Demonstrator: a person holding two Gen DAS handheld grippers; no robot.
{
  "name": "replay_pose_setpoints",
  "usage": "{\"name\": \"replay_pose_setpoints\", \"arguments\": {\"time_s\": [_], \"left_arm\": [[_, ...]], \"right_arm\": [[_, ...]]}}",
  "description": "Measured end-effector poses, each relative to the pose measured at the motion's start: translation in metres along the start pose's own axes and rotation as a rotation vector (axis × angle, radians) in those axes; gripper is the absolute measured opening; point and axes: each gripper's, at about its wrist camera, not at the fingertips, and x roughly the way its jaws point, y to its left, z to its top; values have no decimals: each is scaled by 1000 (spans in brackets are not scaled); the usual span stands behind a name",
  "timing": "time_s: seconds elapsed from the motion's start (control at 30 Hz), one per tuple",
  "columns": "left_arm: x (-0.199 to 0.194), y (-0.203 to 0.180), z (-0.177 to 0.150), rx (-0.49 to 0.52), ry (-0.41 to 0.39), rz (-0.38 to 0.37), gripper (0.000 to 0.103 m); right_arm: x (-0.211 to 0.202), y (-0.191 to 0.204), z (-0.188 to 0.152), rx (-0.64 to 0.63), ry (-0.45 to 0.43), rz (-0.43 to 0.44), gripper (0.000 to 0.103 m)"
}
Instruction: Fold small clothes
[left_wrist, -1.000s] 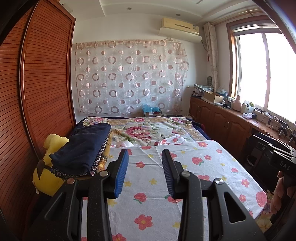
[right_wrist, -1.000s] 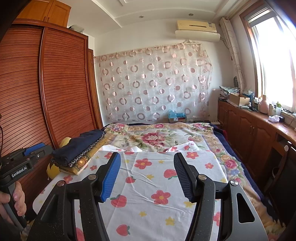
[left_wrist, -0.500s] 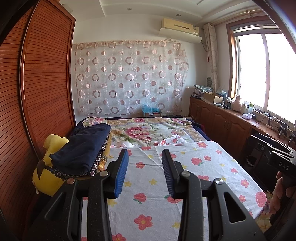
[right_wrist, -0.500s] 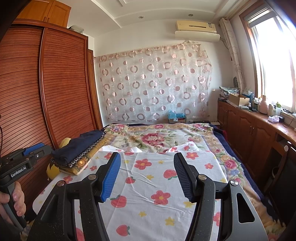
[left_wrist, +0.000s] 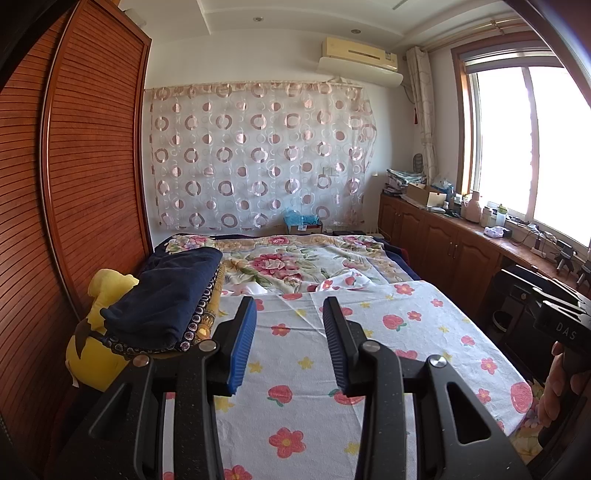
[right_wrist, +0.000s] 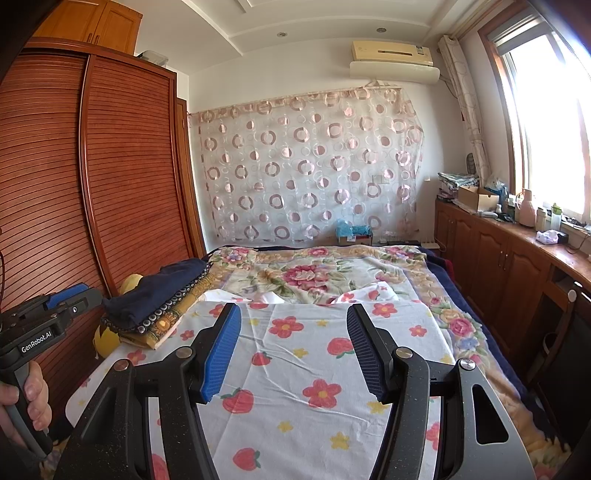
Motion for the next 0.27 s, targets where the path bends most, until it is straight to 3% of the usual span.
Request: {"name": "replay_pose_setpoints", "arguments": {"time_s": [0.27], "left_arm": [[1, 1, -1, 0, -1, -1, 38]], "right_arm": [[1, -2, 0, -1, 0, 2, 62]]}}
